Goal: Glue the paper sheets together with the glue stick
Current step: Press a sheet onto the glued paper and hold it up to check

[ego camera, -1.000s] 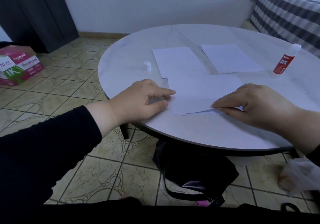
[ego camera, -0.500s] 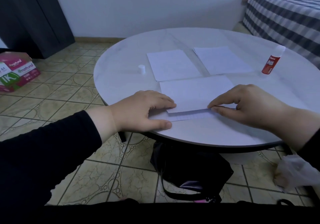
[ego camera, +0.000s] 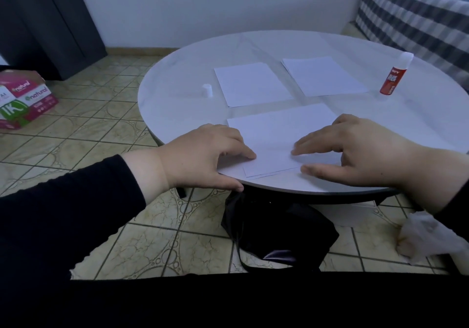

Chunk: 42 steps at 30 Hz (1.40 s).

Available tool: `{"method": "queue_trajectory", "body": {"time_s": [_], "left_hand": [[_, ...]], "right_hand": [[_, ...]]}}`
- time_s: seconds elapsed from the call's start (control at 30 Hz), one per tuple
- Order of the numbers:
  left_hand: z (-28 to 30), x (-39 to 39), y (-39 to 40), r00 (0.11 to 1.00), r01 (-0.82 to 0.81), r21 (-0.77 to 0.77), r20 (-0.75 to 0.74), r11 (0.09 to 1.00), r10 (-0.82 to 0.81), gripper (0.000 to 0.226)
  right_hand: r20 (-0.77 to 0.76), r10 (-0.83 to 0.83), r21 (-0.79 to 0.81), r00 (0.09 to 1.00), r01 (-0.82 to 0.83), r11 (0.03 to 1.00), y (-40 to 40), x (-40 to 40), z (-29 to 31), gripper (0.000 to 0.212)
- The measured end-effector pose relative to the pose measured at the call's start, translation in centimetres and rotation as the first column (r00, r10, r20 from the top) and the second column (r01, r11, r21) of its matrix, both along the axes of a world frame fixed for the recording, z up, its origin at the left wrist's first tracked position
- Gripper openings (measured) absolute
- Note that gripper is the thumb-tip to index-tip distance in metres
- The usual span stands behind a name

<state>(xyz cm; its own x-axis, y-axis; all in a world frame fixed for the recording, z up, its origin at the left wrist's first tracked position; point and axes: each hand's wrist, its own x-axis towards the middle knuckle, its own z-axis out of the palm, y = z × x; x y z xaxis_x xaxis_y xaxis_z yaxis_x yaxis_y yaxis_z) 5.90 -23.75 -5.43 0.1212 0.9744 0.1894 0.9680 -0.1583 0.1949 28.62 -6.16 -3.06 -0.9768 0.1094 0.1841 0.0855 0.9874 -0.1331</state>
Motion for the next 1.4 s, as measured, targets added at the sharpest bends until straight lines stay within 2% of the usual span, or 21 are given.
{"method": "queue_trajectory", "body": {"time_s": [0.17, 0.27, 0.33, 0.43, 0.5, 0.6, 0.7, 0.77, 0.8, 0.87, 1.0, 1.1, 1.17, 1.23, 1.3, 1.4], "left_hand": [[-0.2, 0.9, -0.3, 1.000, -0.007, 0.057, 0.013, 0.998, 0.007, 0.051], [0.0, 1.0, -0.7, 0.988, -0.044, 0.047, 0.153, 0.998, 0.037, 0.046], [0.1, 0.9, -1.0, 0.952, -0.085, 0.021, 0.296, 0.996, 0.075, 0.037], [0.7, 1.1, -0.8, 0.903, -0.157, 0.030, 0.409, 0.987, 0.132, 0.015], [1.4, 1.2, -0.2, 0.885, -0.204, 0.116, 0.447, 0.972, 0.132, 0.010], [3.8, 1.2, 1.4, 0.862, -0.268, 0.231, 0.492, 0.935, 0.125, 0.009], [7.4, 1.2, 2.9, 0.838, -0.303, 0.326, 0.538, 0.895, 0.087, 0.008], [9.7, 1.4, 3.8, 0.844, -0.296, 0.394, 0.534, 0.870, 0.045, 0.007], [10.6, 1.5, 4.2, 0.843, -0.297, 0.422, 0.537, 0.856, 0.027, 0.008], [12.0, 1.8, 5.1, 0.840, -0.308, 0.474, 0.542, 0.825, 0.002, 0.012], [13.3, 2.5, 6.7, 0.817, -0.380, 0.518, 0.577, 0.766, 0.015, 0.009], [13.0, 3.2, 7.7, 0.788, -0.495, 0.569, 0.612, 0.657, 0.064, 0.020], [12.6, 3.8, 8.1, 0.722, -0.540, 0.556, 0.692, 0.632, 0.007, 0.018], [12.6, 4.7, 8.3, 0.640, -0.536, 0.492, 0.767, 0.686, -0.050, 0.007], [12.8, 5.2, 8.2, 0.557, -0.547, 0.443, 0.826, 0.710, -0.086, 0.010], [13.3, 5.4, 8.0, 0.366, -0.538, 0.363, 0.914, 0.761, -0.178, 0.019]], "right_hand": [[-0.012, 0.065, 0.093, 0.998, -0.064, 0.994, -1.1, -0.2, -0.5, 0.044], [0.016, 0.058, 0.102, 0.998, -0.060, 0.993, -1.4, -0.4, -0.6, 0.047], [0.016, 0.022, 0.053, 1.000, -0.023, 0.998, -1.4, -0.5, -0.4, 0.050], [0.042, -0.137, -0.172, 0.990, 0.142, 0.975, -1.2, -0.7, -0.2, 0.044], [0.050, -0.209, -0.346, 0.977, 0.214, 0.914, -1.1, -1.2, 0.2, 0.031], [-0.032, -0.233, -0.623, 0.972, 0.163, 0.765, -0.7, -2.2, 1.7, 0.016], [-0.169, -0.221, -0.844, 0.960, -0.025, 0.536, 0.0, -3.1, 4.3, 0.020], [-0.291, -0.164, -0.895, 0.943, -0.208, 0.396, 0.7, -3.2, 6.1, 0.038], [-0.334, -0.134, -0.891, 0.933, -0.266, 0.368, 0.8, -3.2, 7.0, 0.041], [-0.384, -0.128, -0.864, 0.915, -0.307, 0.400, 0.9, -3.2, 8.5, 0.033], [-0.446, -0.238, -0.795, 0.863, -0.260, 0.548, 1.3, -3.4, 10.2, 0.024], [-0.453, -0.301, -0.826, 0.839, -0.267, 0.497, 1.5, -3.5, 11.0, 0.017], [-0.464, -0.292, -0.822, 0.836, -0.283, 0.495, 1.3, -3.6, 11.2, 0.020], [-0.476, -0.265, -0.804, 0.839, -0.292, 0.518, 1.0, -4.0, 11.2, 0.022], [-0.474, -0.293, -0.813, 0.830, -0.286, 0.507, 0.7, -4.7, 11.2, 0.025], [-0.484, -0.364, -0.799, 0.796, -0.232, 0.555, 0.2, -5.5, 10.9, 0.028]]}}
